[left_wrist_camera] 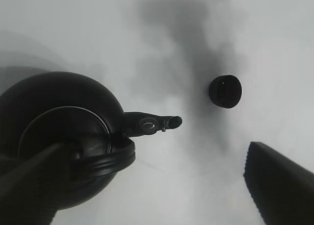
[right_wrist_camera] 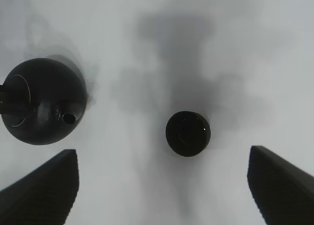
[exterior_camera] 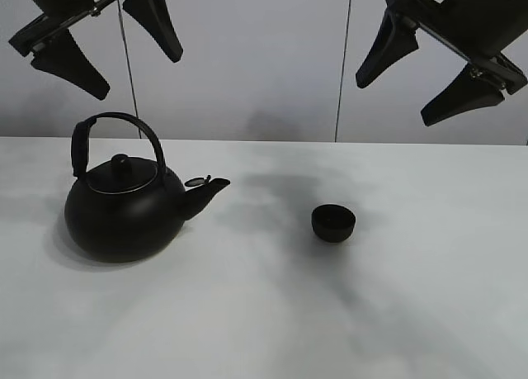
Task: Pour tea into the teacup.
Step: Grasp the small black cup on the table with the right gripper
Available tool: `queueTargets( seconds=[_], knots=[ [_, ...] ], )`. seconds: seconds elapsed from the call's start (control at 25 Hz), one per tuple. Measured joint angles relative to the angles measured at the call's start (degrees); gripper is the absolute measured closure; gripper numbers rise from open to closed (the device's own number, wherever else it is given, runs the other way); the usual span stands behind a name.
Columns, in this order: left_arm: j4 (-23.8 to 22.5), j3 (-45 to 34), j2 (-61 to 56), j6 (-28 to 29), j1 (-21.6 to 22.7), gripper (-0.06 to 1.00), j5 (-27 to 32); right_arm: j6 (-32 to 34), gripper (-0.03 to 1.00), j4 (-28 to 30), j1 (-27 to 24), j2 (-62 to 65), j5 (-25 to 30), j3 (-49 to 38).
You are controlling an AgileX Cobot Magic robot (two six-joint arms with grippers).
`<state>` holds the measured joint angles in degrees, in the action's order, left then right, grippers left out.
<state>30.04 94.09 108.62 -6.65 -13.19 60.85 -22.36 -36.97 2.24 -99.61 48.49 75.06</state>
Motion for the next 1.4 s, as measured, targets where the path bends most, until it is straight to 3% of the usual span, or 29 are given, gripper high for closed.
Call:
queueTargets(
  seconds=[0.16, 0.32, 0.52, 0.6, 0.88, 1.12, 1.4],
  knots=[
    [0.00, 0.00, 0.00, 0.00, 0.00, 0.25, 0.00, -2.21, 0.33, 3.28, 0.80, 0.00, -0.53, 0.00],
    [0.00, 0.00, 0.00, 0.06, 0.00, 0.25, -0.02, -3.82, 0.33, 13.35, 6.70, -1.78, -2.02, 0.00],
    [0.00, 0.00, 0.00, 0.06, 0.00, 0.25, -0.07, 4.96, 0.33, 29.37, 15.60, -9.39, -7.20, 0.00],
    [0.00, 0.00, 0.00, 0.06, 0.00, 0.25, -0.07, 8.47, 0.33, 33.08, 17.37, -12.04, -9.55, 0.00],
    [0.02, 0.00, 0.00, 0.06, 0.00, 0.25, -0.07, 10.61, 0.34, 33.75, 18.50, -17.47, -14.72, 0.06],
    [0.07, 0.00, 0.00, 0.06, 0.00, 0.25, -0.13, 11.76, 0.43, 33.75, 18.50, -19.32, -19.35, 0.51],
    [0.07, 0.00, 0.00, 0.06, 0.00, 0.25, -0.20, 13.21, 0.58, 33.70, 18.50, -21.16, -19.74, 0.58]
  ],
)
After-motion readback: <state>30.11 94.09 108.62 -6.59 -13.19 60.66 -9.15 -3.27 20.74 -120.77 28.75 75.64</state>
